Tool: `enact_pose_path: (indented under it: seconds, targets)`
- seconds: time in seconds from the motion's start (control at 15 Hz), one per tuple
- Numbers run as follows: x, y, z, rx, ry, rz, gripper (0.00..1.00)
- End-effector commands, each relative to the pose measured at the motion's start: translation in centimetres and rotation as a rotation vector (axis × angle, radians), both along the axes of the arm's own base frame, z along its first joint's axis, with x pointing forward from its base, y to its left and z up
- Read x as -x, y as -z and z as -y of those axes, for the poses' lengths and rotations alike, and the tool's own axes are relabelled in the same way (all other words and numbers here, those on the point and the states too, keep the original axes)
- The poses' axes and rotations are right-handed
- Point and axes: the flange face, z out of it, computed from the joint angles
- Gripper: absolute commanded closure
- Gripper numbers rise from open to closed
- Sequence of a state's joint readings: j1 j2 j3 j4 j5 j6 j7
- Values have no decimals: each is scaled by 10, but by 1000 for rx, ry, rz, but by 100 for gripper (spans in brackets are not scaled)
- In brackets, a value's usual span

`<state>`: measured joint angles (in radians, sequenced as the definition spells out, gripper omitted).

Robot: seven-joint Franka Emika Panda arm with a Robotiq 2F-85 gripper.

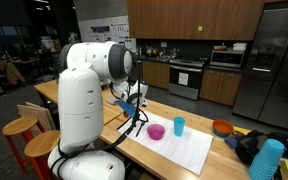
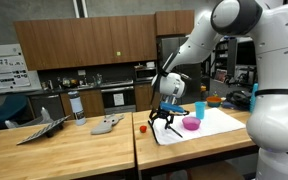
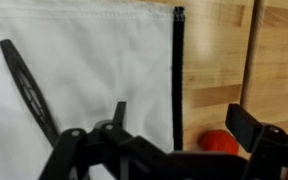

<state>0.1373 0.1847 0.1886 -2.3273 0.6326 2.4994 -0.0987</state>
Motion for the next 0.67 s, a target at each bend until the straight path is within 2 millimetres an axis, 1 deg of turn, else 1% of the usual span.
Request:
enact_pose_path:
  seconds: [0.0, 0.2, 0.47, 0.53, 0.6]
  targets:
    - [-12, 3, -7, 9, 79, 9, 0]
    - [-13, 3, -12, 102, 92, 40, 0]
    - [-11, -1, -25, 234, 96, 80, 0]
    - [-17, -4, -32, 265, 102, 90, 0]
    - [-28, -10, -33, 295, 104, 103, 0]
